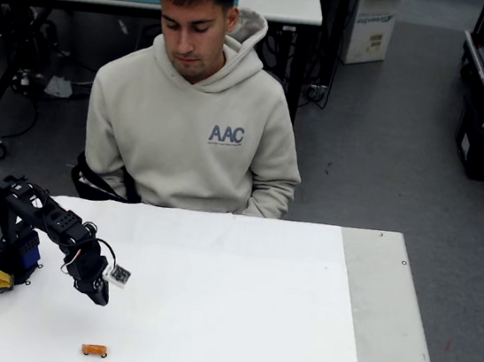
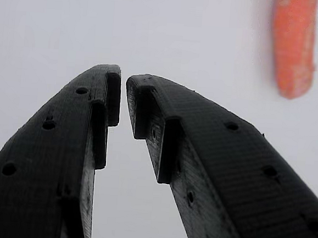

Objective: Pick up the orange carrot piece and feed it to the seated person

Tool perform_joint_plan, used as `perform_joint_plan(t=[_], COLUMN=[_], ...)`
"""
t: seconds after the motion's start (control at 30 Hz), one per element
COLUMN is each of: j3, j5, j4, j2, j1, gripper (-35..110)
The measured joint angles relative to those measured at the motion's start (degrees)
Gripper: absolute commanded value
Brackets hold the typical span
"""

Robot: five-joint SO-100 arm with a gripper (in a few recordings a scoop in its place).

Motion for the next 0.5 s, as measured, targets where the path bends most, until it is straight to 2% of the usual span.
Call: perform_joint_plan(t=[0.5], j3=[-11.07], j5=[-8.26], j4=[0.00], j2=[-10.72], j1=[8.17], gripper=[-2])
